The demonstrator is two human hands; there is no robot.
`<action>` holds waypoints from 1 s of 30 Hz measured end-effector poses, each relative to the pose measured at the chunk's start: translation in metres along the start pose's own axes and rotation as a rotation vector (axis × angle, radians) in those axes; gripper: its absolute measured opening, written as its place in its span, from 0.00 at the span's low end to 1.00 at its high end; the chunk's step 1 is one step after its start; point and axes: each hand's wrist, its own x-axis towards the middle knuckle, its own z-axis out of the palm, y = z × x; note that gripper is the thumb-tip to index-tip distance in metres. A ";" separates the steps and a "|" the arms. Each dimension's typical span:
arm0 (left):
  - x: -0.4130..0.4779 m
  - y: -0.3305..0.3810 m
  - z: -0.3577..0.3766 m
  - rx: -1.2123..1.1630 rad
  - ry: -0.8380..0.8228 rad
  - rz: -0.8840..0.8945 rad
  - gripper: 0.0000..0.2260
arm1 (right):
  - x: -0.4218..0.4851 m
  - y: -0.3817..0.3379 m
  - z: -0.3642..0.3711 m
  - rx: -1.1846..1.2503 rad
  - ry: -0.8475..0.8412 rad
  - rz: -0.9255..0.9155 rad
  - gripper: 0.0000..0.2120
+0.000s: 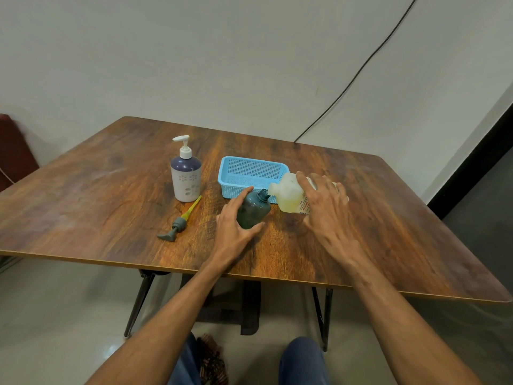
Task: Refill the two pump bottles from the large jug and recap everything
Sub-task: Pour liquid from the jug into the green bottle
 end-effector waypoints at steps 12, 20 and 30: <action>0.000 0.001 0.000 0.008 -0.001 0.011 0.39 | 0.000 0.001 0.000 -0.007 -0.002 -0.003 0.48; 0.000 0.001 -0.001 0.008 -0.006 0.014 0.39 | 0.001 -0.001 -0.002 -0.015 -0.022 -0.002 0.48; 0.000 0.000 -0.002 0.008 -0.009 0.004 0.39 | 0.000 -0.002 -0.002 -0.013 -0.021 0.000 0.48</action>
